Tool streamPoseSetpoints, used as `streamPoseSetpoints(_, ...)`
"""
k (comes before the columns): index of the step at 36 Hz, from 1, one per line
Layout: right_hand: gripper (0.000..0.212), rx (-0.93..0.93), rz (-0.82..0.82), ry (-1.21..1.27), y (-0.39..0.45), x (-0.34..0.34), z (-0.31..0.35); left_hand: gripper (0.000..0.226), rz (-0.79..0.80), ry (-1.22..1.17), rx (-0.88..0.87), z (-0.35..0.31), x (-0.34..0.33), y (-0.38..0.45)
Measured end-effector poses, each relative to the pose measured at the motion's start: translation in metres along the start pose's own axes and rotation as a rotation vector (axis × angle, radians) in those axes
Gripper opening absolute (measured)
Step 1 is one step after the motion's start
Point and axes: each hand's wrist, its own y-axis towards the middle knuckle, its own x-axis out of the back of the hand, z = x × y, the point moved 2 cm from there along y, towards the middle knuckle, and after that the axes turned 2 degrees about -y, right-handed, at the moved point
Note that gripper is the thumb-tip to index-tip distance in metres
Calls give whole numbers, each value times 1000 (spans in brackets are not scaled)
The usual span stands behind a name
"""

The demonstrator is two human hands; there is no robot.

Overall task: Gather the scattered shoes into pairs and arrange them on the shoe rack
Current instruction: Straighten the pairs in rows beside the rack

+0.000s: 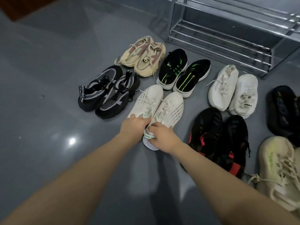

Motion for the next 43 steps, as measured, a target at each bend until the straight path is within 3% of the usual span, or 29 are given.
streamPoseSetpoints(11,43,-22,-115,-65,-2,20,-11,33,-32,36,-23,-1,26,9)
streamPoseSetpoints(14,40,-51,-106,-4,1,39,-18,32,-26,109,-75,-3,47,24)
streamPoseSetpoints(19,22,-207,-243,29,6,84,-32,34,-22,42,-102,-19,93,48)
streamPoseSetpoints(24,19,-314,-286,-26,8,129,-37,27,-14,-76,-120,-37,127,63)
streamPoseSetpoints(31,15,-487,-309,2,6,178,-52,31,-39,-64,-258,-74,166,87)
streamPoseSetpoints(43,22,-468,-257,-6,5,216,-148,30,-7,-31,-266,-153,158,153)
